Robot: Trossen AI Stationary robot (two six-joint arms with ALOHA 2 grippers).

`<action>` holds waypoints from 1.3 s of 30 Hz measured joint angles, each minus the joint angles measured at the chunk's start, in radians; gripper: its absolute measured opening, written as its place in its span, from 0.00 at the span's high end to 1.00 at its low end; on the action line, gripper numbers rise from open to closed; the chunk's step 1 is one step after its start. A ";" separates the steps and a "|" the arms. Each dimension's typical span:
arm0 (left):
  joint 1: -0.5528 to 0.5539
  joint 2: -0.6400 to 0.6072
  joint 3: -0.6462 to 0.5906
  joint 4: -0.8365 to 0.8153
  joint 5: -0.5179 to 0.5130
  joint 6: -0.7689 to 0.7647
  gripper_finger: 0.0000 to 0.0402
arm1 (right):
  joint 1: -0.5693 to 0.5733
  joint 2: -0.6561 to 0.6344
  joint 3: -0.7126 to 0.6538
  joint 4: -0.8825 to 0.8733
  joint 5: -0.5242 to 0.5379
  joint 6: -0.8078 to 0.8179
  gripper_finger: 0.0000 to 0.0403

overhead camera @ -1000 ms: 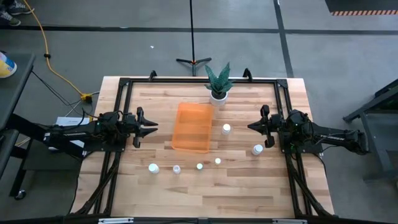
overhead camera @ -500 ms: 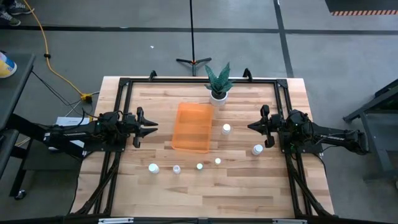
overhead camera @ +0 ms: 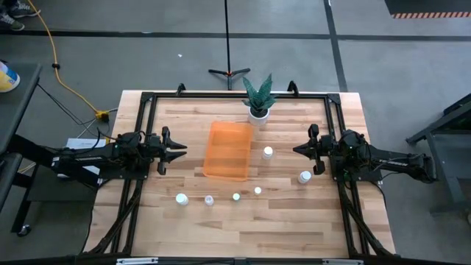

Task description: Pick and place pill bottles into a basket

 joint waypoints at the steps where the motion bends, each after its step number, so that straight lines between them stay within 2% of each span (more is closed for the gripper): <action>1: 0.000 0.000 0.000 0.000 0.000 0.000 0.67 | 0.000 0.000 0.000 0.000 0.000 0.000 0.98; 25: 0.000 0.000 0.000 0.000 0.000 0.000 0.67 | 0.000 0.000 0.000 0.001 0.000 0.000 0.98; 33: 0.000 0.000 0.000 0.000 0.000 0.000 0.67 | 0.000 0.000 0.000 0.002 0.000 0.123 0.98; 39: 0.000 0.000 0.000 0.000 0.000 0.000 0.67 | 0.000 0.000 0.000 0.003 0.009 0.126 0.98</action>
